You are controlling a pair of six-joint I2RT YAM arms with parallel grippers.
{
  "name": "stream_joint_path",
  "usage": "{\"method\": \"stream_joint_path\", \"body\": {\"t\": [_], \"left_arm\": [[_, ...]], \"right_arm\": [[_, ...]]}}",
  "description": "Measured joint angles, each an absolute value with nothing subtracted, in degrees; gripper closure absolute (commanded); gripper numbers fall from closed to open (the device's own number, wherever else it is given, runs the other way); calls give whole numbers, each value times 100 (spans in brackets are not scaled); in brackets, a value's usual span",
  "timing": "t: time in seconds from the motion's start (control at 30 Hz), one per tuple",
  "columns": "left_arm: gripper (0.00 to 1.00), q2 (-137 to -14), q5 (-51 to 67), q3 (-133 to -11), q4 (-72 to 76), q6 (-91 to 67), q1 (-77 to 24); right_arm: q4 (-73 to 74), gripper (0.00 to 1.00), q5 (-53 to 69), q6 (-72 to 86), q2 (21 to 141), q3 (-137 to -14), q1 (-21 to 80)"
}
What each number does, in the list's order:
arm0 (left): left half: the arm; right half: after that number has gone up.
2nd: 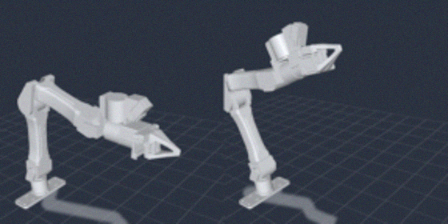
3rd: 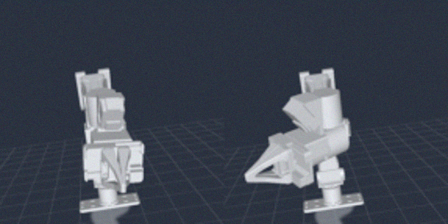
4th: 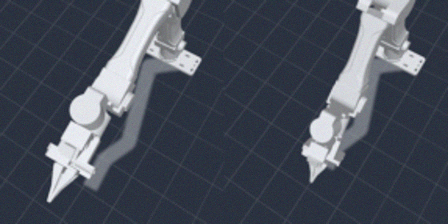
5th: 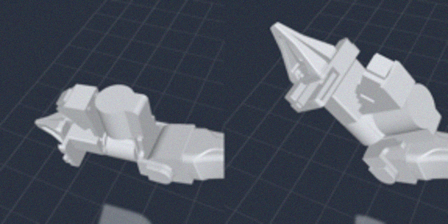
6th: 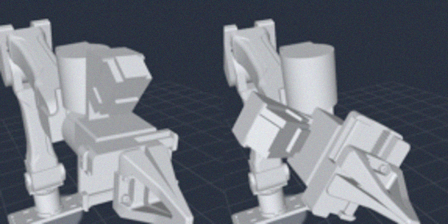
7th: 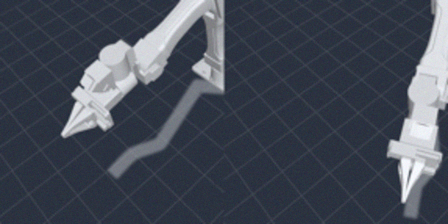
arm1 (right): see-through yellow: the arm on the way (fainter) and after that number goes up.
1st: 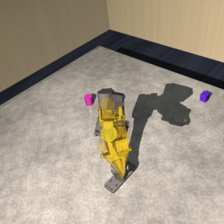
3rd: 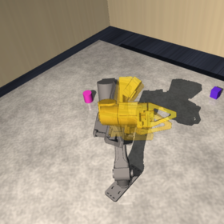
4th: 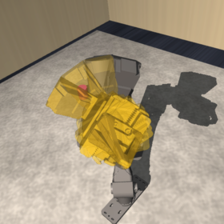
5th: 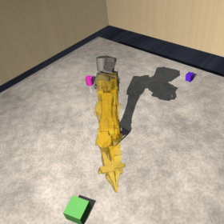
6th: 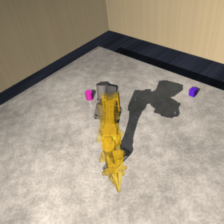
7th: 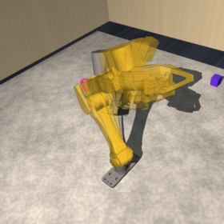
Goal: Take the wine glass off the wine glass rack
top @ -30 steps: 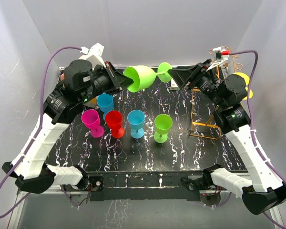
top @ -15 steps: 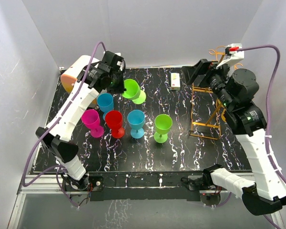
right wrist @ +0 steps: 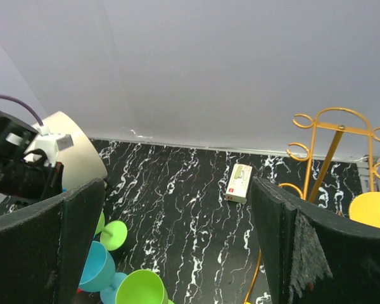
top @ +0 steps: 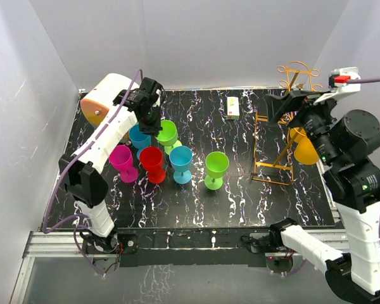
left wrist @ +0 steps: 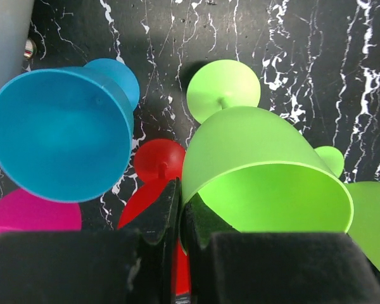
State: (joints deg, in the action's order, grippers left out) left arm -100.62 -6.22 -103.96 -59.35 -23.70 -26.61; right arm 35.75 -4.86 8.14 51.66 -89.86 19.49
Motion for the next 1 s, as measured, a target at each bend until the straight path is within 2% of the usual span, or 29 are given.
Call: {"method": "stream_joint_path", "body": {"t": [0.4,0.67,1.0], "left_arm": [[100,-10630,-532,-10337,-5839,-2174,-2593],[85,-10897,-523,-10339,-5870,-2082,-2593],[62,-10897,-419,-10615,-5951,-2034,-2593]], "right_arm": [[3776,2,-797,711,5037,-9216,1949],[3913,2,-945,670,4943,-9214,1949],[4097,2,-1208,460,4897,-9227,1949]]}}
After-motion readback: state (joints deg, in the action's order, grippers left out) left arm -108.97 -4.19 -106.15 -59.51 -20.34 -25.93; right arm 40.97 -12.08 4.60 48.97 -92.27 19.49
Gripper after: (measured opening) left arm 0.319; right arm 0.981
